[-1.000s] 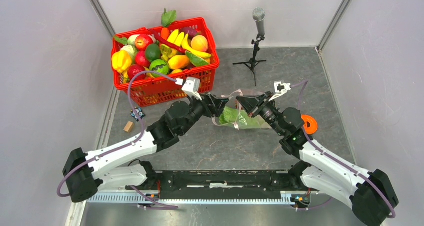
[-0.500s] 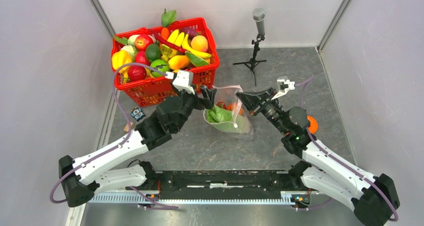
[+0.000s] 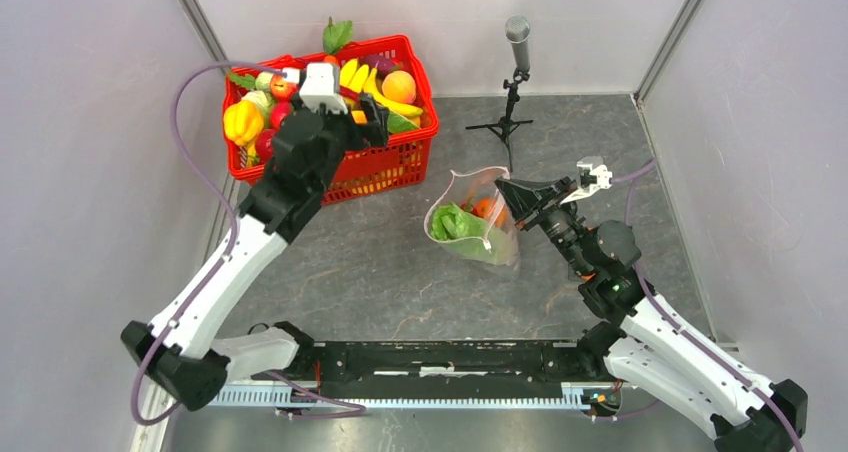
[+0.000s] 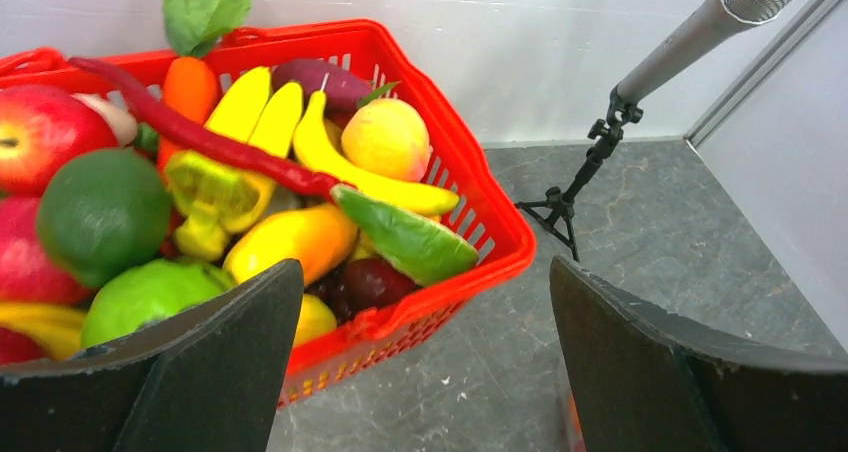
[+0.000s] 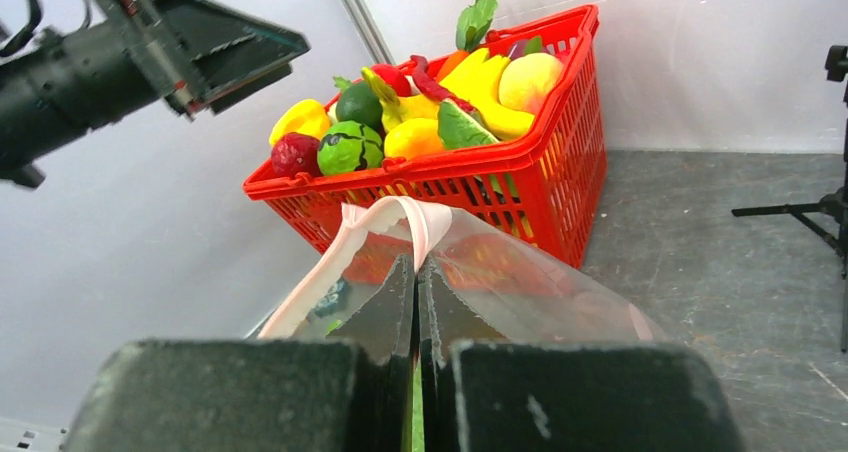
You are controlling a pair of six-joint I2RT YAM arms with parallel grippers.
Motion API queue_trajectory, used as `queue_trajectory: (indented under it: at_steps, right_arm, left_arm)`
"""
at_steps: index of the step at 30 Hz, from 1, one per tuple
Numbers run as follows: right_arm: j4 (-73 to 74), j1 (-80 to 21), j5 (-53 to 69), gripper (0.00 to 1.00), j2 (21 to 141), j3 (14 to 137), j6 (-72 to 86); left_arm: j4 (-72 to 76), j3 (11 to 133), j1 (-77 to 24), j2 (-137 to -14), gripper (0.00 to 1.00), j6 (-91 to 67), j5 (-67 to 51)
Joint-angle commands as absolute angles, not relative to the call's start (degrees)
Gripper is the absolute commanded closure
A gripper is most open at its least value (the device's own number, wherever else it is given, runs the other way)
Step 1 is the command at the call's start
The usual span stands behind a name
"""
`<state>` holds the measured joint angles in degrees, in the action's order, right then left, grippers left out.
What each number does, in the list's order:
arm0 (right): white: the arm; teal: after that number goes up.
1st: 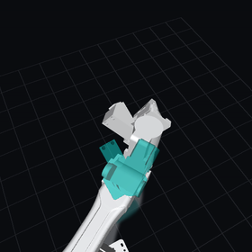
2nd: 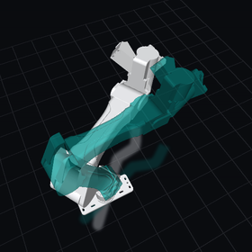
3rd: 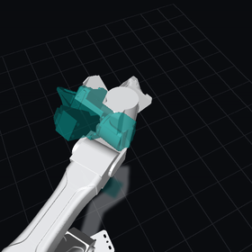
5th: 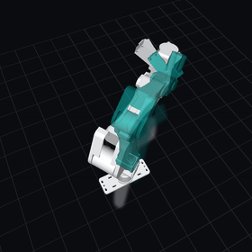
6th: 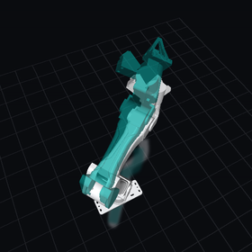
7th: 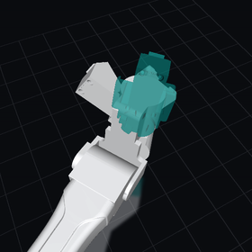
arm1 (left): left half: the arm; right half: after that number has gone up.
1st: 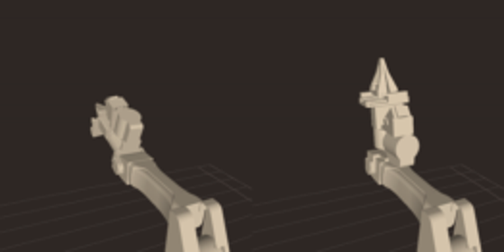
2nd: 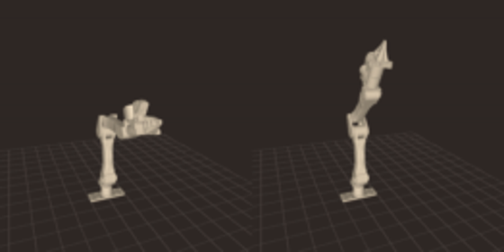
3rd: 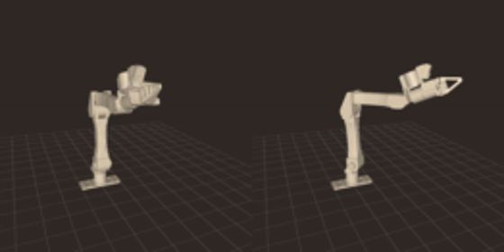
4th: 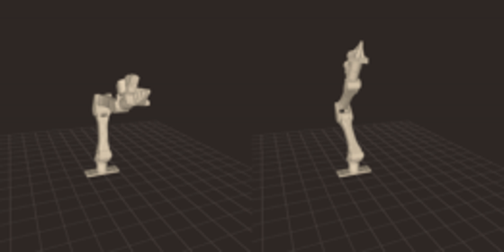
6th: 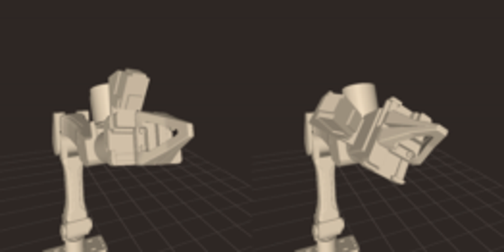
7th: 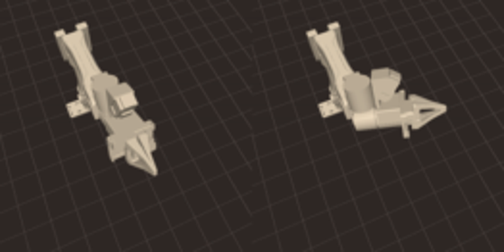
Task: Place the food in the zip-top bag and seal the zipper
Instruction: Pick up the fake fruit from the bin.
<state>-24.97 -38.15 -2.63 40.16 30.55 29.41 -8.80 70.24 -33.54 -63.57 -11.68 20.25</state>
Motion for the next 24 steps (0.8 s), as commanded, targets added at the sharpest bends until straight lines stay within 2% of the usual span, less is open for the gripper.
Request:
queue_trajectory:
  at_steps: [1,7,16,24]
  right_arm:
    - [-23.93,-38.14,-2.96,1.00,40.89,34.11,25.49]
    - [-25.52,-38.14,-0.77,1.00,44.05,31.96,27.85]
    - [-26.40,-38.16,-1.17,1.00,44.11,30.99,28.05]
    - [-26.98,-38.14,-2.28,1.00,43.97,30.41,28.51]
  left_arm:
    - [-15.32,80.23,-29.40,-72.61,0.03,-14.78,6.57]
    - [-16.48,87.46,-27.48,-85.05,0.06,-21.61,2.12]
    - [-19.65,92.46,-26.46,-91.80,0.02,-30.05,12.96]
    - [-21.78,91.30,-25.75,-93.26,0.01,-35.33,21.23]
